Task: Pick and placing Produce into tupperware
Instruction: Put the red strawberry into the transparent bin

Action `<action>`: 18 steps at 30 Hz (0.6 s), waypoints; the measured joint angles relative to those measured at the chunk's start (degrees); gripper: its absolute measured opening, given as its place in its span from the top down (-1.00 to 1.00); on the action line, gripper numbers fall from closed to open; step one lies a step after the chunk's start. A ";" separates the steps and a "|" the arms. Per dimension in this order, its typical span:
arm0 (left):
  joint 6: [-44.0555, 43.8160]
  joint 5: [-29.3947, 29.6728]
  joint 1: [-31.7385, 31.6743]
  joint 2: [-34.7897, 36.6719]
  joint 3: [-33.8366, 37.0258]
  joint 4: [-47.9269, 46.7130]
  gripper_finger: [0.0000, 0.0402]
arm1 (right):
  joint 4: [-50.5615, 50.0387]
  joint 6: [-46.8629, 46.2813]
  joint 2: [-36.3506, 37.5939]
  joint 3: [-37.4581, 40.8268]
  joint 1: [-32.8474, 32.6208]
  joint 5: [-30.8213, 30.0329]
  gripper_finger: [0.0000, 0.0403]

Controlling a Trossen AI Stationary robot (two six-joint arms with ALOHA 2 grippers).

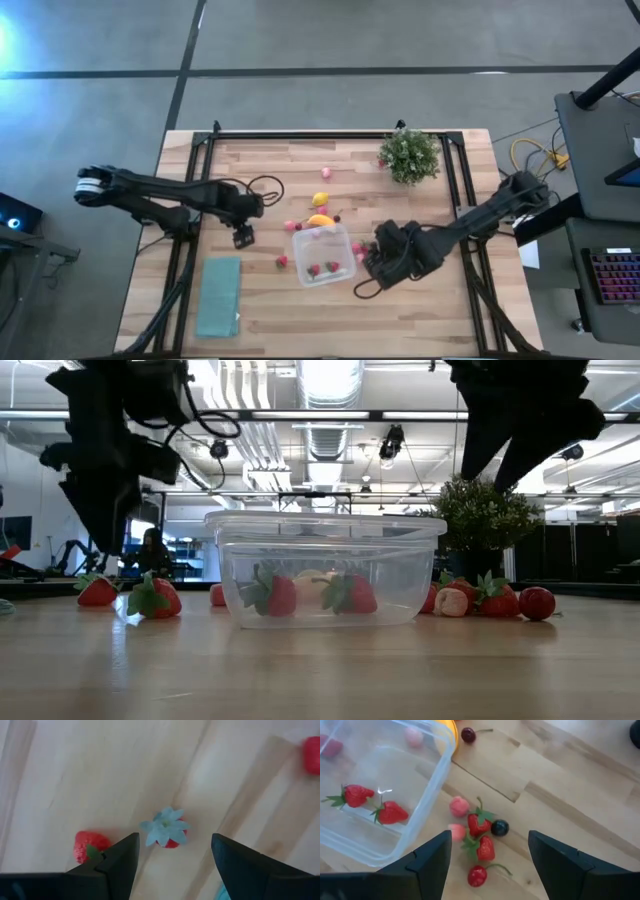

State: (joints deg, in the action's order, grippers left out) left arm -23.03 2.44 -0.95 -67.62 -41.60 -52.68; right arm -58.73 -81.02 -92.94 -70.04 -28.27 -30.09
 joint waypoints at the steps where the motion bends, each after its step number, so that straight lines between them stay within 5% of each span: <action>1: -1.32 0.59 0.00 -1.06 0.00 0.00 -0.16 | 0.04 -0.01 -0.36 0.00 0.00 -0.01 -0.27; 18: -18.67 -1.70 -0.04 -13.61 -0.74 1.17 -0.16 | -0.74 0.05 0.33 -0.02 0.17 -1.52 -0.27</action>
State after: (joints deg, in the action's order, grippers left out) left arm -41.70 0.74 -0.99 -81.23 -42.35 -51.51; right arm -59.48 -80.97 -92.61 -70.06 -28.10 -31.62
